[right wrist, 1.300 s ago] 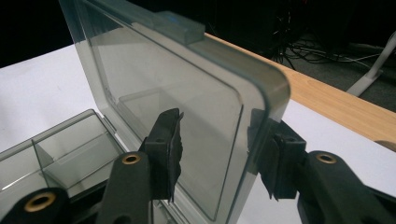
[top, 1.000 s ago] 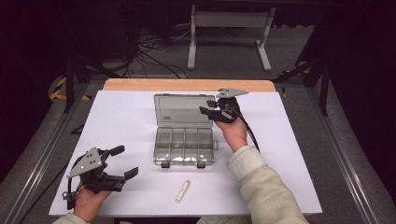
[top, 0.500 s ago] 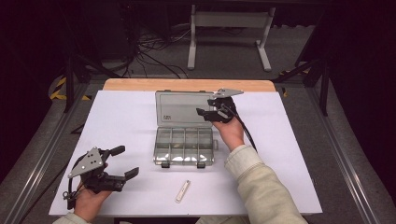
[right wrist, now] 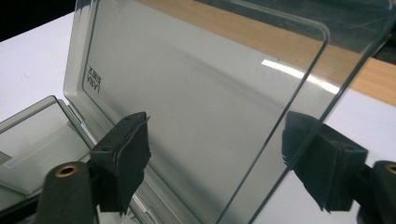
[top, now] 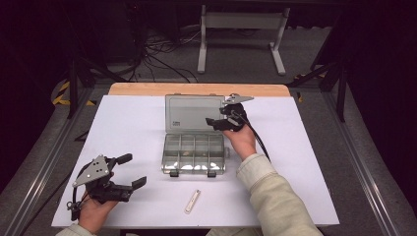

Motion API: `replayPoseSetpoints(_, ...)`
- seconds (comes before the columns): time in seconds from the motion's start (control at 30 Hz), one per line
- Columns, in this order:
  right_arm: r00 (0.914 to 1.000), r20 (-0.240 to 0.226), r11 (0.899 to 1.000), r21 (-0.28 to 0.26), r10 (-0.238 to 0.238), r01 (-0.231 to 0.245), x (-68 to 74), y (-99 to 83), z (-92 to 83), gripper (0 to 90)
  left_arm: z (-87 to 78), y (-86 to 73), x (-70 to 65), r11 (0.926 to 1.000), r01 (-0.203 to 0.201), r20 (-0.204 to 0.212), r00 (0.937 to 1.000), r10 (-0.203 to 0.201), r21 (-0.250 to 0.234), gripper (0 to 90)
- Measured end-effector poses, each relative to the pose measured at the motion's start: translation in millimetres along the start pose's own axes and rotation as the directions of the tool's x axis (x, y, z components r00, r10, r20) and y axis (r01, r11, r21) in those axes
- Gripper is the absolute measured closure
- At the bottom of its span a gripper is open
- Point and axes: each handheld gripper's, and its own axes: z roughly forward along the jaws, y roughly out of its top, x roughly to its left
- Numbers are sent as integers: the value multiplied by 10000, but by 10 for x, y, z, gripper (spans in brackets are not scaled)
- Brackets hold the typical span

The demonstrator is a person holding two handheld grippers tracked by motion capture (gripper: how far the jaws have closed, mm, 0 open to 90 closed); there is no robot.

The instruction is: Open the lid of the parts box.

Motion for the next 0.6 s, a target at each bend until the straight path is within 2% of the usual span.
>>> replayPoseSetpoints(0.3,9998,21,9991,373,216,-216,-11,-49,73,190,-3,2,6,10000,-13,2,10000,13,5,86)
replayPoseSetpoints(0.6,9988,-179,9968,665,457,-444,-47,-96,127,174,-3,1,6,10000,6,27,10000,-6,-8,87)
